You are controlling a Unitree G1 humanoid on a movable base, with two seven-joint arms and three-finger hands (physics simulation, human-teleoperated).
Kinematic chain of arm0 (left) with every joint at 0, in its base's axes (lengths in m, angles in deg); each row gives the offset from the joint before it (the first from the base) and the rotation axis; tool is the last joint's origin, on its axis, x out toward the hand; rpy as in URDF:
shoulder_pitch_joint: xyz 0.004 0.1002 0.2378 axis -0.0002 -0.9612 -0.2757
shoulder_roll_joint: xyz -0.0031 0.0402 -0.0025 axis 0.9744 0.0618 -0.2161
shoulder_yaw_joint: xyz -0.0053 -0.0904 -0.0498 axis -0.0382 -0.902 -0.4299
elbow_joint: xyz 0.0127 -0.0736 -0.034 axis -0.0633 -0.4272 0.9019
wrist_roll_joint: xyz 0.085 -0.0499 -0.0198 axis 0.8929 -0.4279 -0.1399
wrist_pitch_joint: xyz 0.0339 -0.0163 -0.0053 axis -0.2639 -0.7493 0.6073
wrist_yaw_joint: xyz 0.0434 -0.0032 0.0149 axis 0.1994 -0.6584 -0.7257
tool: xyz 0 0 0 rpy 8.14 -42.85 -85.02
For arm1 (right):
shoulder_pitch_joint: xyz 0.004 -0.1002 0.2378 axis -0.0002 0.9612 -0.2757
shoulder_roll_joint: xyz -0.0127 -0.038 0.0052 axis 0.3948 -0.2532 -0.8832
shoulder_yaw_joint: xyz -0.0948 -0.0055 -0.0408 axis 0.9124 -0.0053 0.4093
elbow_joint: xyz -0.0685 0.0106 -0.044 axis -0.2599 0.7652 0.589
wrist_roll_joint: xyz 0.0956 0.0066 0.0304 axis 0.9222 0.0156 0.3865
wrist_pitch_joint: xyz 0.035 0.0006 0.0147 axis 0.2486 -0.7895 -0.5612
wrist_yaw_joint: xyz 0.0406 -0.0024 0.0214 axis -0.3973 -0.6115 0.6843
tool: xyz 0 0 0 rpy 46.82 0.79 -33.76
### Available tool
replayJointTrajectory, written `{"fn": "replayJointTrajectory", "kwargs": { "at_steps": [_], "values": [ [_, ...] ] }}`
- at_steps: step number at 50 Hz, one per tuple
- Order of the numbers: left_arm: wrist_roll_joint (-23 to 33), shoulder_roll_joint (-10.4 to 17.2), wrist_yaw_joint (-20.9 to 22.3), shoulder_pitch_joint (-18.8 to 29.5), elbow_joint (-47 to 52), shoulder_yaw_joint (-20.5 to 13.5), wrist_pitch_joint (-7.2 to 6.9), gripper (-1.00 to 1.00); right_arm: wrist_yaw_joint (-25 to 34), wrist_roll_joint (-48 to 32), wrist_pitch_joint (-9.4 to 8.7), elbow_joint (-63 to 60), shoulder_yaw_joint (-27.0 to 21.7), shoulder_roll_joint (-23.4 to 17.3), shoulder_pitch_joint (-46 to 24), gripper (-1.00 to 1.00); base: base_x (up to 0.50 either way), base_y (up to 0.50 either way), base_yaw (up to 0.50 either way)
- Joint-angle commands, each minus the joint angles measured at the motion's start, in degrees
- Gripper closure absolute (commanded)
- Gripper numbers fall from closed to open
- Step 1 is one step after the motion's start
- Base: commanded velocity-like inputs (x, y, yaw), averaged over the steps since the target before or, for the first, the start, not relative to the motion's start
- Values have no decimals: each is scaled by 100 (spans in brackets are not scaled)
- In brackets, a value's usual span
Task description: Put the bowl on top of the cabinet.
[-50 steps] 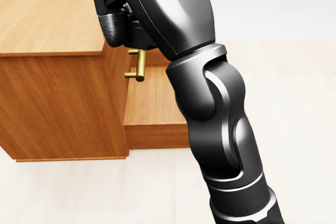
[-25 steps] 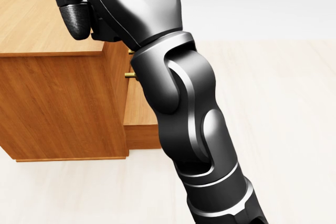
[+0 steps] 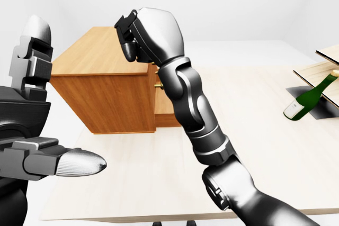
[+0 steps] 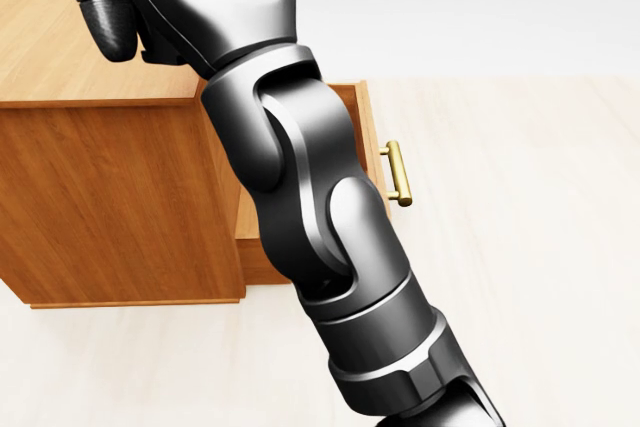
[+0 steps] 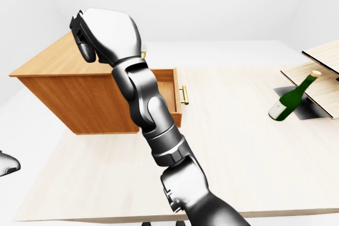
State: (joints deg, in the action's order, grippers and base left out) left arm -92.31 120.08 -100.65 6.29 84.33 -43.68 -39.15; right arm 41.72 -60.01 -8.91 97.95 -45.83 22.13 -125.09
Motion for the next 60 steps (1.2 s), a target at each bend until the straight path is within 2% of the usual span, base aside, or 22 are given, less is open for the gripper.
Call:
{"fn": "replayJointTrajectory", "kwargs": {
  "at_steps": [1,18,35,47,60],
  "values": [
    [-32,19,0,8,0,-20,0,-100,-227,-1200,-249,356,55,10,-197,100,0,0,0],
    [-113,62,0,9,0,-83,0,-100,-760,-1127,-242,1123,27,-25,-418,100,0,0,0],
    [-273,93,0,134,0,-155,0,-100,-751,-1323,-249,1046,141,221,-302,100,0,0,0],
    [-234,133,0,15,0,-149,0,-100,-692,-1394,-249,975,177,372,-277,100,0,0,0],
    [-222,155,0,32,0,-99,0,-100,-901,-1369,-249,1210,177,328,-231,100,0,0,0]
  ]
}}
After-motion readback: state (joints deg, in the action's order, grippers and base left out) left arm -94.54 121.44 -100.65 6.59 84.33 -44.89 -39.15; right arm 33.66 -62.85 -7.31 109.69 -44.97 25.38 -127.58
